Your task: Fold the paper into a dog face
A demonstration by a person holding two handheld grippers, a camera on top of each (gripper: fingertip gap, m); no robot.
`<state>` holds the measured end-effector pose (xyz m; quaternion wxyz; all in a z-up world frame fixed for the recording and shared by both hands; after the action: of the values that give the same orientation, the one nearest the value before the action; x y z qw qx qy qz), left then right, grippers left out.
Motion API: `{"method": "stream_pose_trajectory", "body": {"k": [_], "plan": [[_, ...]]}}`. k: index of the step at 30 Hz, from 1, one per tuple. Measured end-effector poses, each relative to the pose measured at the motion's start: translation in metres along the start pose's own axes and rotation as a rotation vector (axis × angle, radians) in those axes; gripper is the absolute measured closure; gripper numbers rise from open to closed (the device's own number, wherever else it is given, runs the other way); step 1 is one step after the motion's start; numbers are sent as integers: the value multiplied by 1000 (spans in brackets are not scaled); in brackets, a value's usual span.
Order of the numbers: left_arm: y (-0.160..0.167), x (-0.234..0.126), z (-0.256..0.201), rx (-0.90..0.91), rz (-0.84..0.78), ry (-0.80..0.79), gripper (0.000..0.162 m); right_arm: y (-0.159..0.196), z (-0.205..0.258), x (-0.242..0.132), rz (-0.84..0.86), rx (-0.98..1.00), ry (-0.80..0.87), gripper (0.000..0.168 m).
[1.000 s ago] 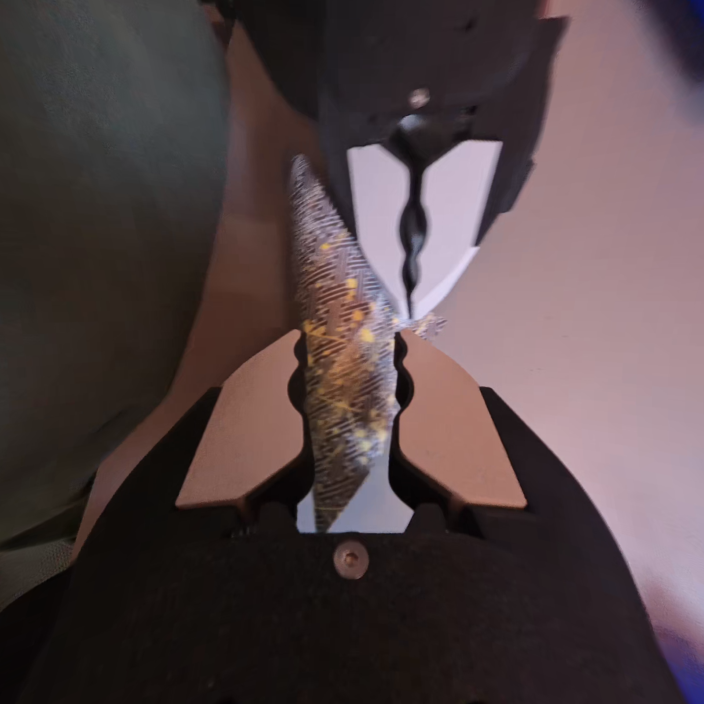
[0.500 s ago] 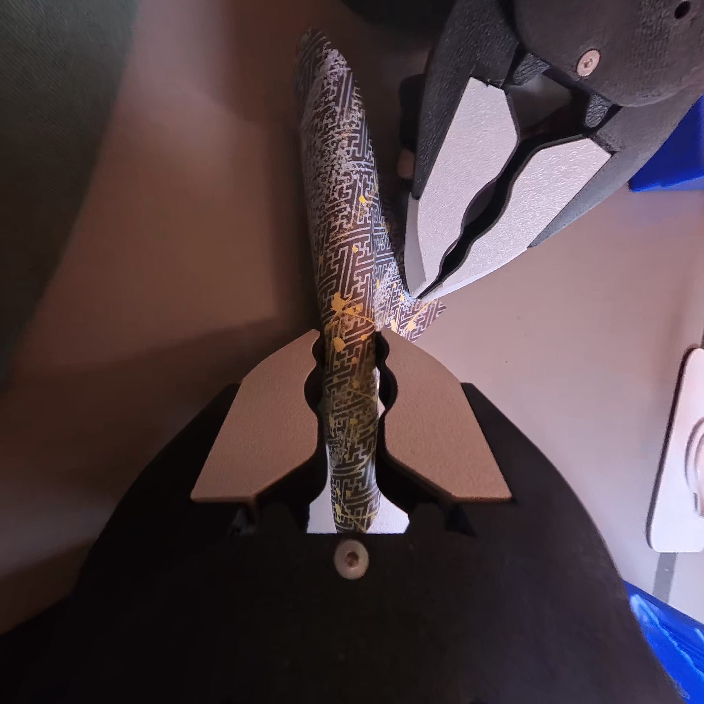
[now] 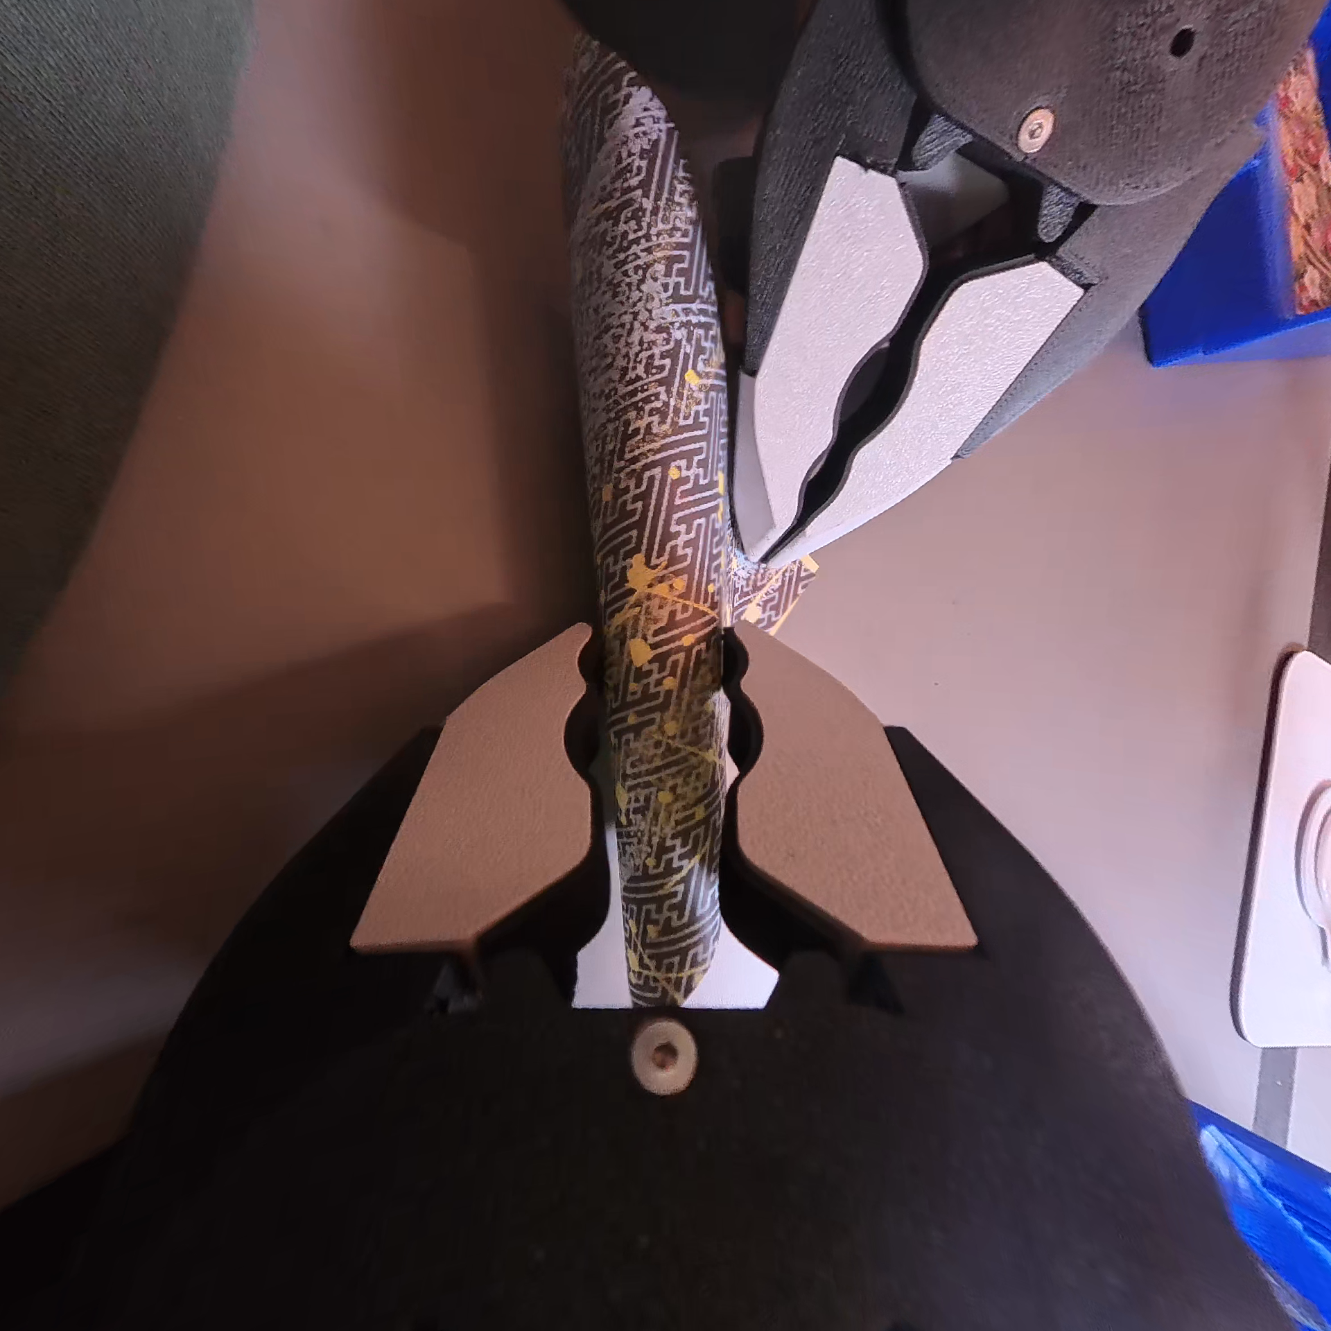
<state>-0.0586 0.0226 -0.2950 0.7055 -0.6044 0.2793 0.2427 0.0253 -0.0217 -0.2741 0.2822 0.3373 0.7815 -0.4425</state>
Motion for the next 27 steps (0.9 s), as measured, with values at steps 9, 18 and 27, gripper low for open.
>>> {"method": "stream_pose_trajectory", "body": {"k": [9,18,27], "plan": [[7,-6,8,23,34,-65,162,3,-3,-1,-35,32,-30,131],[6,-6,13,22,36,-70,162,2,-8,0,-66,59,-78,129],[6,-7,22,14,36,-67,162,2,-6,10,-27,32,-208,131]]}}
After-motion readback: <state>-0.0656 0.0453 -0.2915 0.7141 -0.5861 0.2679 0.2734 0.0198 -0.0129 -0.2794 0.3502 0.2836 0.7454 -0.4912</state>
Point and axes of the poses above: each gripper's, where its closed fingertips meet, x out along the fingers, y out of its underside, z = x × y across the jaws, the point moved 5 cm from there along -x, back along the fingers, and after that the axes turned 3 degrees about y, right-handed, at the moved point
